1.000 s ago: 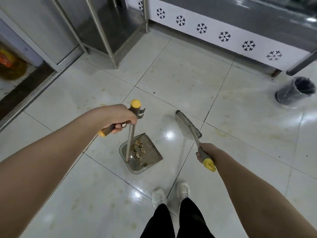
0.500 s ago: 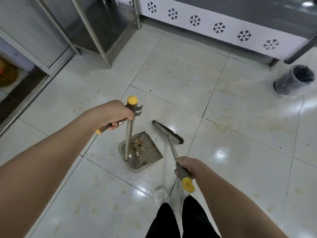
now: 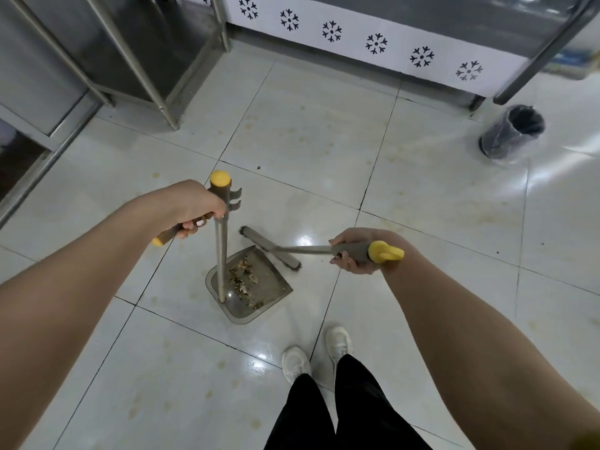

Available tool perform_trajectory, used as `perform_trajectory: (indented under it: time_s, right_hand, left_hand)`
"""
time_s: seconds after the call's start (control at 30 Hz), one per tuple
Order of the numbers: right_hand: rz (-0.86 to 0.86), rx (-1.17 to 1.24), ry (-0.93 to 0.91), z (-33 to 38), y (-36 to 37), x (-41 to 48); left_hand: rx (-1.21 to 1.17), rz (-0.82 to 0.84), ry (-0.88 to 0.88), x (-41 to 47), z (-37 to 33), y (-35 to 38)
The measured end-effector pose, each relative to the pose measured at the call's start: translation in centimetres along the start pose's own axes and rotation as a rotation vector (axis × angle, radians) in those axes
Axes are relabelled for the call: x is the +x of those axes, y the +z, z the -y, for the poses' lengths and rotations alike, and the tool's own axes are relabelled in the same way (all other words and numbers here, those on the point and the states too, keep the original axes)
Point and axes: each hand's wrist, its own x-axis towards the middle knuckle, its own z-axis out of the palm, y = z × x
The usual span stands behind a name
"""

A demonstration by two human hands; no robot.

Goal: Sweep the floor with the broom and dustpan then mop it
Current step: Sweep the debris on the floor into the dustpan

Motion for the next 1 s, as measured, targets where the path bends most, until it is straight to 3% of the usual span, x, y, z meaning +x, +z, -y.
perform_trajectory:
  time_s: [0.37, 0.53, 0.73, 0.87, 1.0]
  right_hand:
    - [-0.206, 0.079, -0.26, -1.0, 4.3, 7.0]
    - [-0.189, -0.123, -0.276, -1.6, 5.9, 8.1]
    - [-0.13, -0.231, -0.154, -3.6, 7.1, 7.6]
    - [0.063, -0.163, 0.059, -3.8, 6.4, 5.3]
    - [0.072, -0.204, 0.087, -1.2, 4.1, 1.4]
  left_hand:
    - [-0.095, 0.019, -0.078, -0.9, 2.4, 0.7]
    - [-0.195, 0.015, -0.148, -1.3, 4.4, 0.9]
    - [-0.197, 0.001, -0.144, -1.5, 5.6, 1.0]
    - [-0.204, 0.001, -0.125, -1.6, 4.8, 1.2]
    - [-0.202, 0.007, -0.086, -2.3, 4.0, 1.8]
